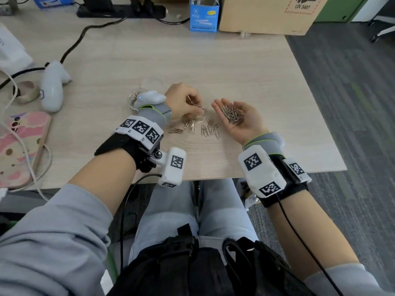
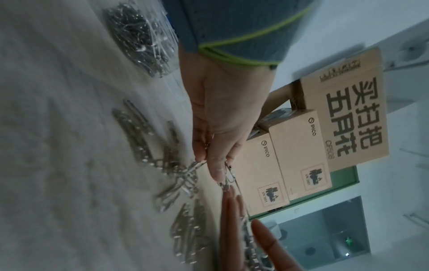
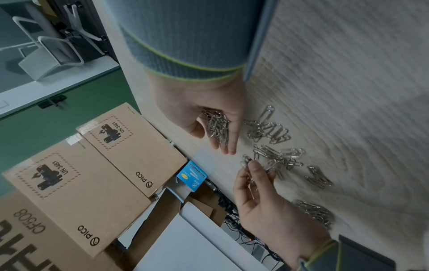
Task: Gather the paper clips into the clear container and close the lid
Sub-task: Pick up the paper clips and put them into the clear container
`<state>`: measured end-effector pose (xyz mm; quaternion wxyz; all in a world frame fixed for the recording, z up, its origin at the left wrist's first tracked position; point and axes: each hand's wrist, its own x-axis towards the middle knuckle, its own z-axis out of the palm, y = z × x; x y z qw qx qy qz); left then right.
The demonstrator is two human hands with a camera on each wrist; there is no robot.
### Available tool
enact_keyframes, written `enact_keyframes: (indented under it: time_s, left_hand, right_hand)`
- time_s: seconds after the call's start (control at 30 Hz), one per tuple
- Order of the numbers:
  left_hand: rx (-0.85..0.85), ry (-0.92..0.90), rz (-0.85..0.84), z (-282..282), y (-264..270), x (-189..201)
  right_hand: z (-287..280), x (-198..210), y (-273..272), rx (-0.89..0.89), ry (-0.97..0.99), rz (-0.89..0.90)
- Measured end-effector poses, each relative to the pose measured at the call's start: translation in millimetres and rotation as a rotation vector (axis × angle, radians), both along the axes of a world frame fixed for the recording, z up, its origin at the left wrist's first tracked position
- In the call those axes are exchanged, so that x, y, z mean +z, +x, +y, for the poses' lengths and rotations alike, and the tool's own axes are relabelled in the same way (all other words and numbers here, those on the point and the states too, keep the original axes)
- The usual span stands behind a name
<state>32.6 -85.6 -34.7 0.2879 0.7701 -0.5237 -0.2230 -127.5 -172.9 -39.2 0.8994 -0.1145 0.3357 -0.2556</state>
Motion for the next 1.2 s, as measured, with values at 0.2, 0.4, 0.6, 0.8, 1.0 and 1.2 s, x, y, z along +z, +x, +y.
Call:
enact_keyframes:
  time_s: [0.2,0.4,0.6,0.8,1.0,1.2]
  left_hand:
    - [-0.076,-0.078,0.279,-10.6,-1.6,18.9]
    - [-0.129,-0.083,0.254,-21.3,-15.1,32.3]
    - [-0.164,-0.083,0.205,-17.8,-9.6,37.1]
    - [0.005,-0.181,0.161,9.2,17.5,40.6]
    - [0.274,-0.172,-0.041,50.6,48.0,26.7]
    - [0.402,0.053,0.095,92.3,64.2,13.9]
  right_hand:
    - [1.6,0.5,19.7,0.06,-0.041,0.059]
    - [3.9,0.4,39.1,0.136,-0.038,0.018]
    - [4.4,0.5,48.4,0.175,-0.031,-0.011]
    - [14.7,5.7,67.5,0.156,0.073,-0.018]
    - [34.6,19.3,84.3,0.142,0.174,-0.054]
    - [53.6,28.4,99.5,0.16,0.133,-0.031]
